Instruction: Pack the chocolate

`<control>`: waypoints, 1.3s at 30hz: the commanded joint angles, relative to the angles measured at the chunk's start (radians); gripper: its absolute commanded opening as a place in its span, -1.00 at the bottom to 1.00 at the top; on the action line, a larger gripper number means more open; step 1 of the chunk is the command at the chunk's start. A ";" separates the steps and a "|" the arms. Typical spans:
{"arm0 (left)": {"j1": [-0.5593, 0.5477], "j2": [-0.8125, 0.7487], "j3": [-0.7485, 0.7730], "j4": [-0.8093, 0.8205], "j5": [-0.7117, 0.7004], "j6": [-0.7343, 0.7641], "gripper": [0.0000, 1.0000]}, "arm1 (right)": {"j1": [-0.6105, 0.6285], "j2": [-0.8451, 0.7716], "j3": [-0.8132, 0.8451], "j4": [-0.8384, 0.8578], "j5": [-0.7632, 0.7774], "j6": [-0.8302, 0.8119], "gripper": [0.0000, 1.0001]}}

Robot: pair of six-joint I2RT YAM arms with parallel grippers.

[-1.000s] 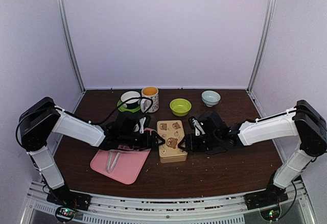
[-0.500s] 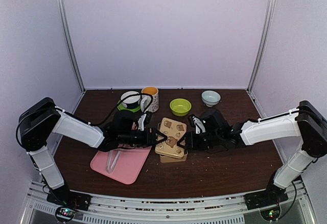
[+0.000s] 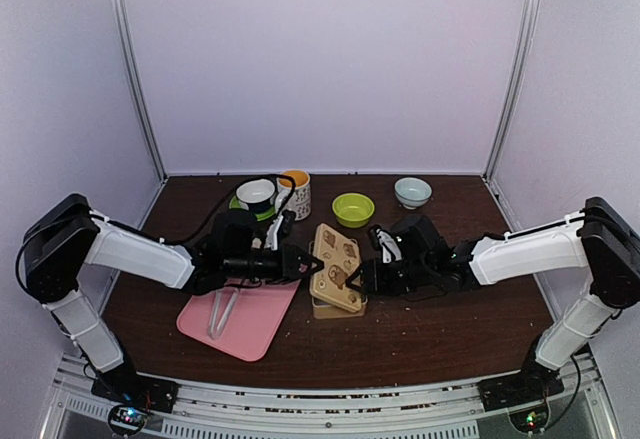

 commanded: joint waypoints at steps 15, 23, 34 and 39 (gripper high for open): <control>-0.008 -0.064 0.027 0.087 0.117 -0.031 -0.75 | 0.001 -0.089 0.010 0.007 0.024 -0.064 -0.01; -0.018 -0.174 0.147 -0.338 0.008 0.157 -0.81 | 0.001 -0.115 0.041 -0.009 0.033 -0.084 0.01; -0.119 -0.219 0.391 -0.915 -0.394 0.422 -0.78 | -0.002 -0.197 -0.011 -0.001 0.139 -0.085 0.02; -0.176 -0.139 0.409 -0.889 -0.493 0.428 -0.78 | -0.028 -0.256 -0.069 -0.015 0.234 -0.028 0.03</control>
